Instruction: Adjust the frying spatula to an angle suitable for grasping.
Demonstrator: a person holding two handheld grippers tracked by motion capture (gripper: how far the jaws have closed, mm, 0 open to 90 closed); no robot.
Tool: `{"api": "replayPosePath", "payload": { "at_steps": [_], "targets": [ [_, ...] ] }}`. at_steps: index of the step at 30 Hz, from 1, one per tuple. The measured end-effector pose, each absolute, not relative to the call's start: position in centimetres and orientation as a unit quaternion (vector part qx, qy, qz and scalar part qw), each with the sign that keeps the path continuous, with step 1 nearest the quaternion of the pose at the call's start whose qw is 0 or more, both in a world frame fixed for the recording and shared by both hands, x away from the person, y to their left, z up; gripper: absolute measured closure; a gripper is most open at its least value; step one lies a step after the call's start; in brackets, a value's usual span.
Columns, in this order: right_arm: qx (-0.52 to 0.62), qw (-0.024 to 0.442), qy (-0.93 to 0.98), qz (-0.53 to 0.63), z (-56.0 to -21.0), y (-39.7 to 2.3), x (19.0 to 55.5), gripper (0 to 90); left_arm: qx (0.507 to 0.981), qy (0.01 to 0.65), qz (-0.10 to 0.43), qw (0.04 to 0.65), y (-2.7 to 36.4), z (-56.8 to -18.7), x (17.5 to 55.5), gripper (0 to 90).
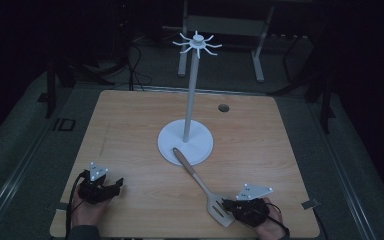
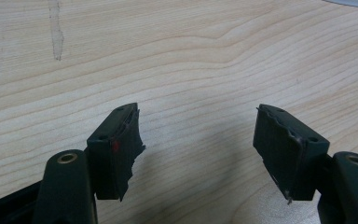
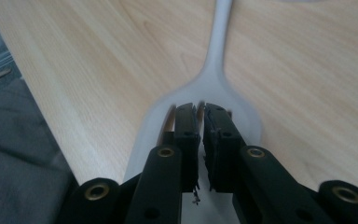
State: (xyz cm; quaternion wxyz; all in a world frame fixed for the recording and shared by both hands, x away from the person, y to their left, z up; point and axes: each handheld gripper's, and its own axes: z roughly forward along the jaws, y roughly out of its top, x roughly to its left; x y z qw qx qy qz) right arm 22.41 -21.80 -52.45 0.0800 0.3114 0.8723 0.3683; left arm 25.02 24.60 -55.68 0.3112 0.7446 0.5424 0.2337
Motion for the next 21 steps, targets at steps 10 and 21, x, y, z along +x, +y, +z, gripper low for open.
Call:
{"api": "replayPosePath", "payload": {
  "at_steps": [10,21],
  "targets": [
    [0.295,0.123,0.878,0.356,-50.6,-20.4,24.4,73.5,0.745,0.542,0.233,0.311,24.6,-55.7,25.0,32.0],
    [0.303,0.129,0.887,0.325,-49.4,-18.8,28.1,63.8,0.745,0.543,0.232,0.310,24.6,-55.8,25.1,32.0]
  ]
}}
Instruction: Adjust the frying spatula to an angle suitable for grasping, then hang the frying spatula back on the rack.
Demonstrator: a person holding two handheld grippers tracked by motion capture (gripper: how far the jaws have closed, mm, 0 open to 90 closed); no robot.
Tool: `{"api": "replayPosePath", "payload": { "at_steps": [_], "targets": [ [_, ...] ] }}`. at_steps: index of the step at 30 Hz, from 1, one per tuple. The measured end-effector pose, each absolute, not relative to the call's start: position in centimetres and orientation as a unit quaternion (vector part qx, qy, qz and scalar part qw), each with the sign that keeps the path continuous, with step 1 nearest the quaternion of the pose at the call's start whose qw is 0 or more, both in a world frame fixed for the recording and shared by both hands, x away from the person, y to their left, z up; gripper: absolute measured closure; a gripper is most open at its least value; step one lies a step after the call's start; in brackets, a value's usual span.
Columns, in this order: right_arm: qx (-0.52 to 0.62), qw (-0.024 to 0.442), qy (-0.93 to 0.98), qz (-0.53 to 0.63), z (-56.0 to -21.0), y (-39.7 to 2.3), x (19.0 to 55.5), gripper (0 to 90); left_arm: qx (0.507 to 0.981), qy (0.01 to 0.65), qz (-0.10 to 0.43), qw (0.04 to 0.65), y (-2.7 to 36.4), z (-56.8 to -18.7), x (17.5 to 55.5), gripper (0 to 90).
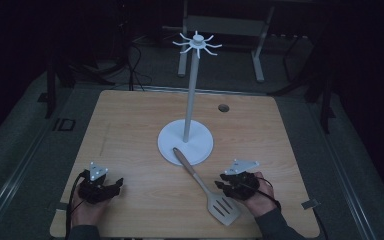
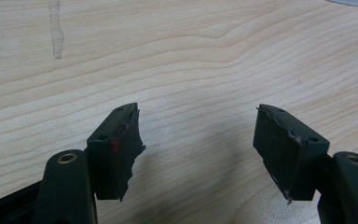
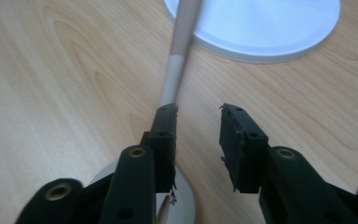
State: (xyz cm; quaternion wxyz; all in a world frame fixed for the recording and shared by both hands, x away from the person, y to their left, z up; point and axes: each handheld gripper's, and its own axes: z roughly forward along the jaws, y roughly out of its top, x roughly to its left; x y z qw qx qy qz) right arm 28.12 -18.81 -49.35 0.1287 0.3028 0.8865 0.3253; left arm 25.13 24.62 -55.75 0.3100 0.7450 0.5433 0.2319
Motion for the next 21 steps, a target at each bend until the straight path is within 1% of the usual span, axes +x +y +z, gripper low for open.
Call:
{"api": "replayPosePath", "payload": {
  "at_steps": [6,18,21],
  "targets": [
    [0.312,0.132,0.889,0.309,-48.8,-17.9,29.7,59.7,0.745,0.543,0.232,0.310,24.6,-55.7,25.1,32.0],
    [0.313,0.128,0.902,0.269,-48.5,-16.1,31.6,56.5,0.743,0.544,0.234,0.312,24.6,-55.7,25.1,32.0],
    [0.310,0.126,0.906,0.259,-48.4,-15.4,32.0,54.4,0.744,0.544,0.233,0.312,24.6,-55.7,25.1,32.0]
  ]
}}
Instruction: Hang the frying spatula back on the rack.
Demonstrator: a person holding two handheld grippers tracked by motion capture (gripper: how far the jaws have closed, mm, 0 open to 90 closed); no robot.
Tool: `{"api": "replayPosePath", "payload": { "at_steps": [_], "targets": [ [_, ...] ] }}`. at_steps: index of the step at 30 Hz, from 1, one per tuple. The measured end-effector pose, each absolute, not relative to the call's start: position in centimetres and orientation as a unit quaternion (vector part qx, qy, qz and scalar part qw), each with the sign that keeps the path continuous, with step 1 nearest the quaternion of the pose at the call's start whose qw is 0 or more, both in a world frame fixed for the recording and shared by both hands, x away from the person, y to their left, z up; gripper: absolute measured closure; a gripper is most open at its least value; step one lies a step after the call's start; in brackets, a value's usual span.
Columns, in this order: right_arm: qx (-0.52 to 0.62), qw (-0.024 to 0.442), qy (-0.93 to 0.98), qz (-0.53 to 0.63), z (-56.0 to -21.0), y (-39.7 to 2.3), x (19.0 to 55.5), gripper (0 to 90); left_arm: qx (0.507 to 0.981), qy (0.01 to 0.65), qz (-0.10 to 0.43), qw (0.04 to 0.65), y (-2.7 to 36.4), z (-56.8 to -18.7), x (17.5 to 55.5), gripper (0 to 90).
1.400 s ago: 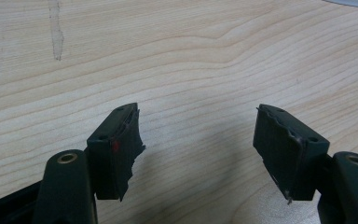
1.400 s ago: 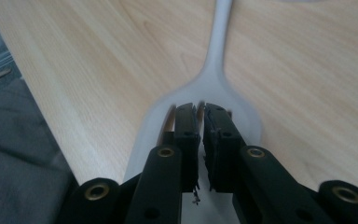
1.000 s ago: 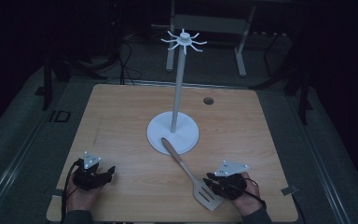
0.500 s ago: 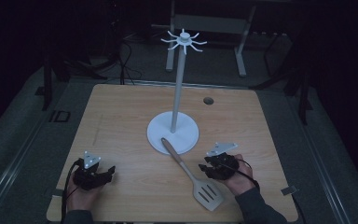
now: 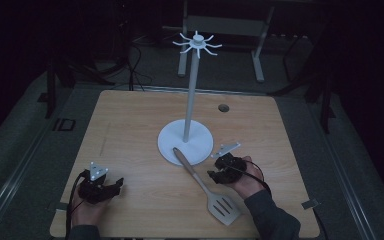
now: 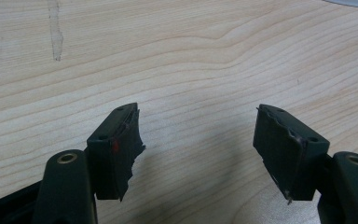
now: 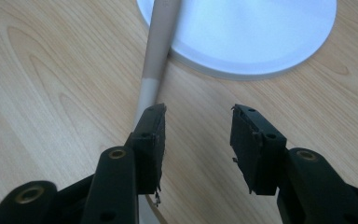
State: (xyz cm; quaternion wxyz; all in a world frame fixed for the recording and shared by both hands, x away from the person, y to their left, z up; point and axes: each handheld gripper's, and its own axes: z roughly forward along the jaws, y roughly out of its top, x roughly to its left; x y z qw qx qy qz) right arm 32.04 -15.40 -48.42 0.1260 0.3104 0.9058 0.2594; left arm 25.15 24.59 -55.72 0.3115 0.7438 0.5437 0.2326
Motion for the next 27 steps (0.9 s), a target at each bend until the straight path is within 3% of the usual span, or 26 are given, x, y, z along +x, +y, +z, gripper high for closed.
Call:
{"api": "replayPosePath", "payload": {
  "at_steps": [22,24,27],
  "targets": [
    [0.311,0.093,0.921,0.214,-49.9,-11.9,34.3,49.7,0.743,0.544,0.233,0.312,24.7,-55.7,25.1,32.0],
    [0.311,0.089,0.922,0.214,-50.0,-11.6,34.4,50.3,0.743,0.544,0.233,0.312,24.7,-55.7,25.1,32.0],
    [0.301,0.076,0.927,0.209,-50.3,-11.0,34.4,58.3,0.743,0.544,0.234,0.313,24.7,-55.7,25.1,32.0]
  ]
}}
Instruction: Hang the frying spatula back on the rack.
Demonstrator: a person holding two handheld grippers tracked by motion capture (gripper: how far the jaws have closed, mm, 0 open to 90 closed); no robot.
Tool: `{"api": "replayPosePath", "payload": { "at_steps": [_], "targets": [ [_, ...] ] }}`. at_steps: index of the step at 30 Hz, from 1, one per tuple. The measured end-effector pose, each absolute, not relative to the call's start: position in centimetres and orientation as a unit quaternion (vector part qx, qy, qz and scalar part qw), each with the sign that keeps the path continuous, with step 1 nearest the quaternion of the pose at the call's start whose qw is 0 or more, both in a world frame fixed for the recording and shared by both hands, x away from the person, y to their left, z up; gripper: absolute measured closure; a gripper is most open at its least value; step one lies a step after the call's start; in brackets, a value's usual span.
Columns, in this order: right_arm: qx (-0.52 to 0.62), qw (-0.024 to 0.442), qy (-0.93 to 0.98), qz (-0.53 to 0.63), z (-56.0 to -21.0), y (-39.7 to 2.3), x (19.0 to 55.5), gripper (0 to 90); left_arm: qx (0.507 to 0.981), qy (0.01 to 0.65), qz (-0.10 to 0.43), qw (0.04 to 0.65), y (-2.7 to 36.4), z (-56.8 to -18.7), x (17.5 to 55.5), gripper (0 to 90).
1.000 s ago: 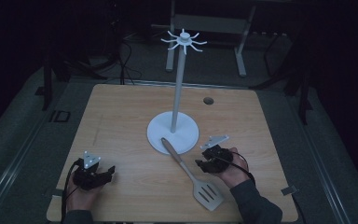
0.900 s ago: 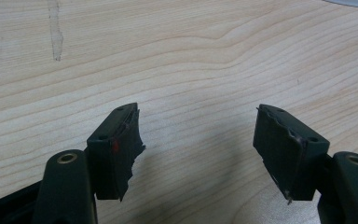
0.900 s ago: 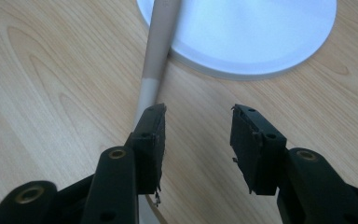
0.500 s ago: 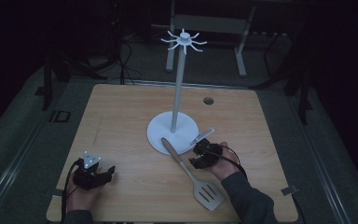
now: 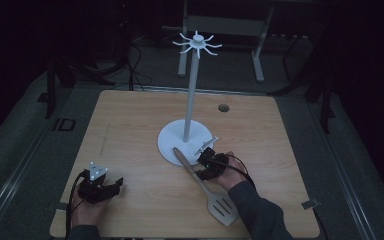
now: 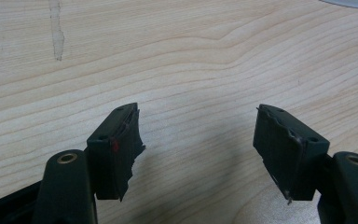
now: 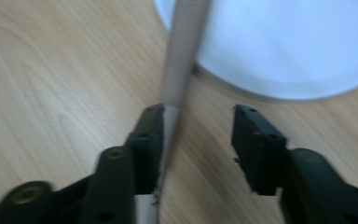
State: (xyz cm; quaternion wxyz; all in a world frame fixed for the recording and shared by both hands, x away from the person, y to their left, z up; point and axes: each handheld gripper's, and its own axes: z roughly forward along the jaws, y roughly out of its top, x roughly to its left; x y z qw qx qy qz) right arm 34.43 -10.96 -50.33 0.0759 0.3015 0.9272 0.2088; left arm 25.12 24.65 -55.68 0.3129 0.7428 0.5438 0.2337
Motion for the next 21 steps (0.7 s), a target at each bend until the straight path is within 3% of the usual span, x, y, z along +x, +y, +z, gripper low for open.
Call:
{"api": "replayPosePath", "payload": {
  "at_steps": [12,21],
  "targets": [
    [0.305,0.055,0.931,0.192,-52.0,-9.1,35.1,60.1,0.742,0.543,0.235,0.314,24.7,-55.7,25.1,32.0],
    [0.316,0.059,0.930,0.176,-53.0,-7.9,35.7,69.1,0.741,0.544,0.236,0.314,24.7,-55.6,25.1,32.0]
  ]
}}
